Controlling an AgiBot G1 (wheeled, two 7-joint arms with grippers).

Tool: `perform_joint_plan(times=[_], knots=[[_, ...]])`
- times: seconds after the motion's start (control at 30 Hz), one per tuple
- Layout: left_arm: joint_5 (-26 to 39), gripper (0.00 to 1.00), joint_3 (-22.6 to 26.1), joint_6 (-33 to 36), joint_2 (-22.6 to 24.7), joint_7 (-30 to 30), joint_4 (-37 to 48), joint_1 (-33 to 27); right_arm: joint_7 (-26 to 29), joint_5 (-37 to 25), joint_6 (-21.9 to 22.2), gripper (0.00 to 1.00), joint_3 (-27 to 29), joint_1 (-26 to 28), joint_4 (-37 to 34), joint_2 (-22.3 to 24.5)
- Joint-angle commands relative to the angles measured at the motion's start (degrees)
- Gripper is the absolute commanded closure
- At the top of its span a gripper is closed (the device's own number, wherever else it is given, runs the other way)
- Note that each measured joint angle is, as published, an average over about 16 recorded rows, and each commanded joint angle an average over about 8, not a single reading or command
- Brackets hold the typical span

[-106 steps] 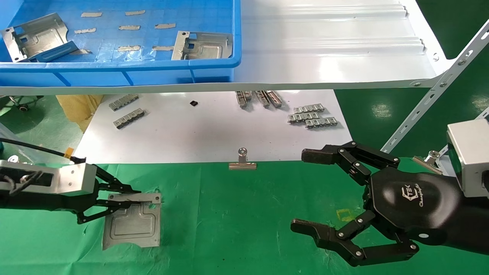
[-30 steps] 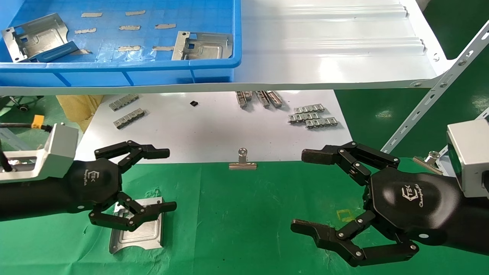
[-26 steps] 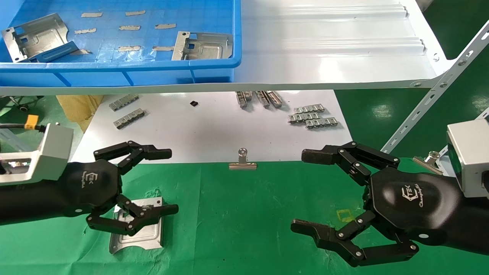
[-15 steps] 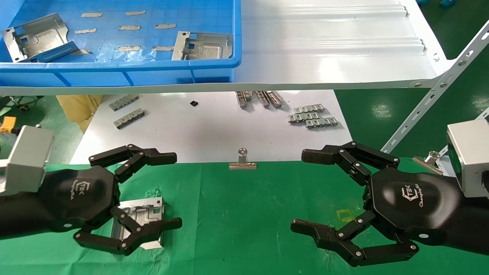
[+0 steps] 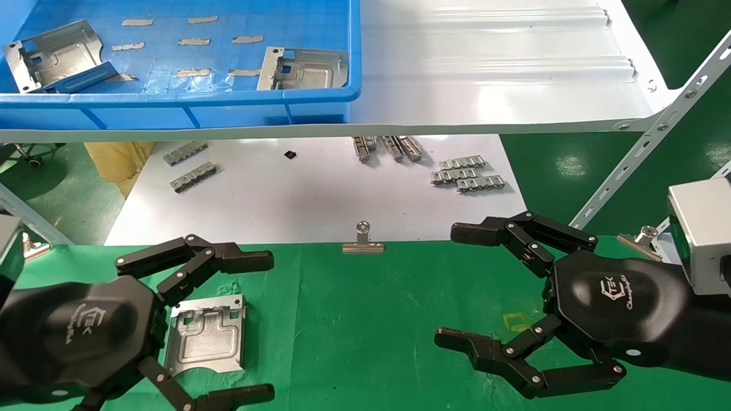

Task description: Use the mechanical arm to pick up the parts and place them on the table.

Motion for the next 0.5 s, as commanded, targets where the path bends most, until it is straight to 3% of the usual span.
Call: perform_joint_plan(times=[0.03, 0.5], knots=[[-0.4, 0.00, -0.7, -0.1, -0.2, -0.6, -1.3, 0.8, 0.0, 0.0, 0.0, 0.00, 0.0, 0.0, 0.0, 0.0], [-0.1, 0.00, -0.2, -0.1, -0.1, -0.2, -0.3, 0.2, 0.0, 0.0, 0.0, 0.00, 0.0, 0.0, 0.0, 0.0]])
